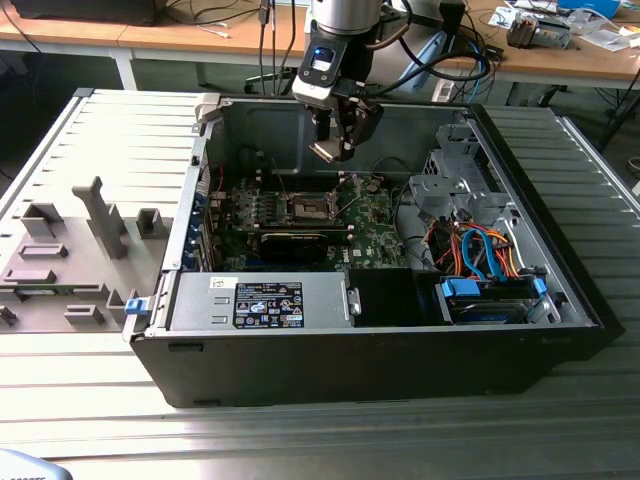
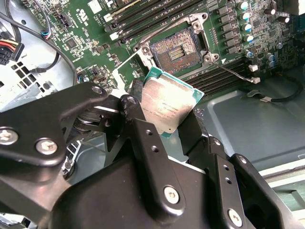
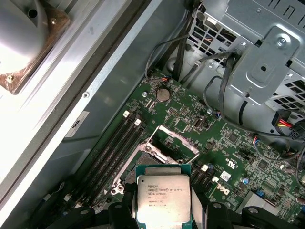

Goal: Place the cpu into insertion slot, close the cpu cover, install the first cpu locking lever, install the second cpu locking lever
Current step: 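Place the cpu into insertion slot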

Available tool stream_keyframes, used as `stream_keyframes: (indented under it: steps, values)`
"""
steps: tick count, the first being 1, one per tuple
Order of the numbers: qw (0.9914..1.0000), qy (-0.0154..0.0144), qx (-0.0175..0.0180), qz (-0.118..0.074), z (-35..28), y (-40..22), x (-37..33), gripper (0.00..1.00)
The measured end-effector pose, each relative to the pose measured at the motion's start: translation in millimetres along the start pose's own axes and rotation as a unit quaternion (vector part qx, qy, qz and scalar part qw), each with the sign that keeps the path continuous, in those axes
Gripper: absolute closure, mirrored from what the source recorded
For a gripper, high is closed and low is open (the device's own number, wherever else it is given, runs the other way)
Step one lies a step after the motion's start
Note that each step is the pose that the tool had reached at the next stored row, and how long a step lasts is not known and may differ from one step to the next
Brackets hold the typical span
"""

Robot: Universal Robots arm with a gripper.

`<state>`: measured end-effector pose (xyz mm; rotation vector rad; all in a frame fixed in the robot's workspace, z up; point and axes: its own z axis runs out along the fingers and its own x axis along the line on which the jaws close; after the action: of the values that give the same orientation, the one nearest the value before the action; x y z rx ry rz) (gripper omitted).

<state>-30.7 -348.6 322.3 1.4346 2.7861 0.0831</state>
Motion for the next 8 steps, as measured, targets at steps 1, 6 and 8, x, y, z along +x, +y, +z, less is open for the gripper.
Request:
stream_keyframes:
  steps: [1, 6, 8]
  values:
    - [1.00000, 0.0000, 0.0000, 0.000, 0.0, 0.0, 0.0, 0.45]
    - [1.00000, -0.0001, -0.0001, 0.002, 0.0, 0.0, 0.0, 0.45]
    - [1.00000, -0.0001, 0.0000, 0.002, 0.0, 0.0, 0.0, 0.45]
